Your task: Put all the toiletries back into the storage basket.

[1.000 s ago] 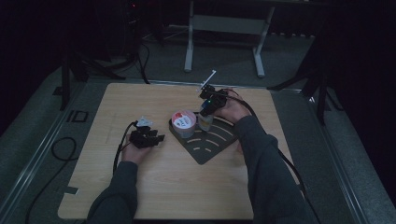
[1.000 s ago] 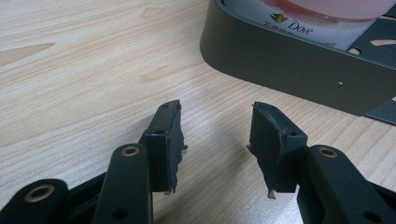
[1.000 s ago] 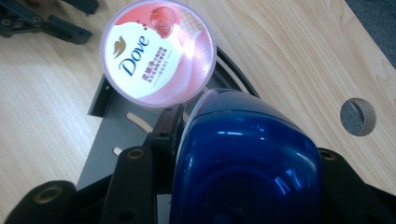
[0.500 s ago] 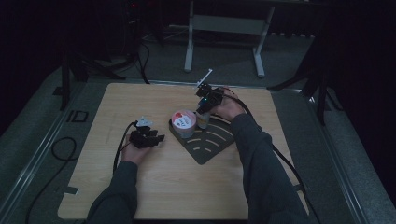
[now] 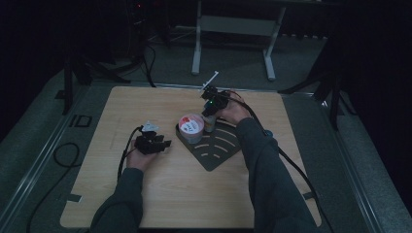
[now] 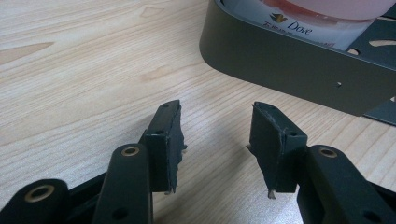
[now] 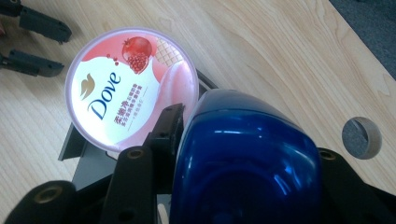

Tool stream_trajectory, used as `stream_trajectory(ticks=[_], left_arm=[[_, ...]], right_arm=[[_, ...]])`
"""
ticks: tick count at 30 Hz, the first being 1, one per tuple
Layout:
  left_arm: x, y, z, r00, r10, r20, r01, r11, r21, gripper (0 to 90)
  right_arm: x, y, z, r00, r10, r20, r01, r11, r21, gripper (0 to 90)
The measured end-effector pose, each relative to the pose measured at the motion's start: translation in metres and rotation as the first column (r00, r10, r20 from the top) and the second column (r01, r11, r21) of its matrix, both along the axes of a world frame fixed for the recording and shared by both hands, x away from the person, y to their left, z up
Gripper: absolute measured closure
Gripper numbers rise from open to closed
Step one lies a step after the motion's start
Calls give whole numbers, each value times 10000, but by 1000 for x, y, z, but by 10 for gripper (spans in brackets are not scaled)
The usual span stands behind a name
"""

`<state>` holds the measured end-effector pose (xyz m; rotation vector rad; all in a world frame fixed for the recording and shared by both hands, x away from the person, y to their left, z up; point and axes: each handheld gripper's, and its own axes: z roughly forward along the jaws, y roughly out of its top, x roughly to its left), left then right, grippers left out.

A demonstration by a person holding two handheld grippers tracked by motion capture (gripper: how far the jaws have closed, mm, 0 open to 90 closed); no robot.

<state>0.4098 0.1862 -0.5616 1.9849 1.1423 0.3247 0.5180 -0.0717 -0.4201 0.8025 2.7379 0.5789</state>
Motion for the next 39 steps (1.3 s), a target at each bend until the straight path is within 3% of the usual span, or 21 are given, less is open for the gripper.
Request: stream_trajectory(ticks=[16, 37, 39], left_arm=[[0, 0, 0, 10000, 2, -6, -2, 10000, -16, 533], [0, 0, 0, 10000, -2, -23, 2, 10000, -45, 532], [0, 0, 0, 10000, -2, -31, 2, 10000, -61, 532]], right_arm=[[7, 6, -4, 9999, -162, -21, 162, 9999, -1, 546], [18, 9, -7, 9978, -464, -463, 473, 9987, 171, 535], [19, 8, -7, 9969, -574, -531, 590, 9978, 302, 498]])
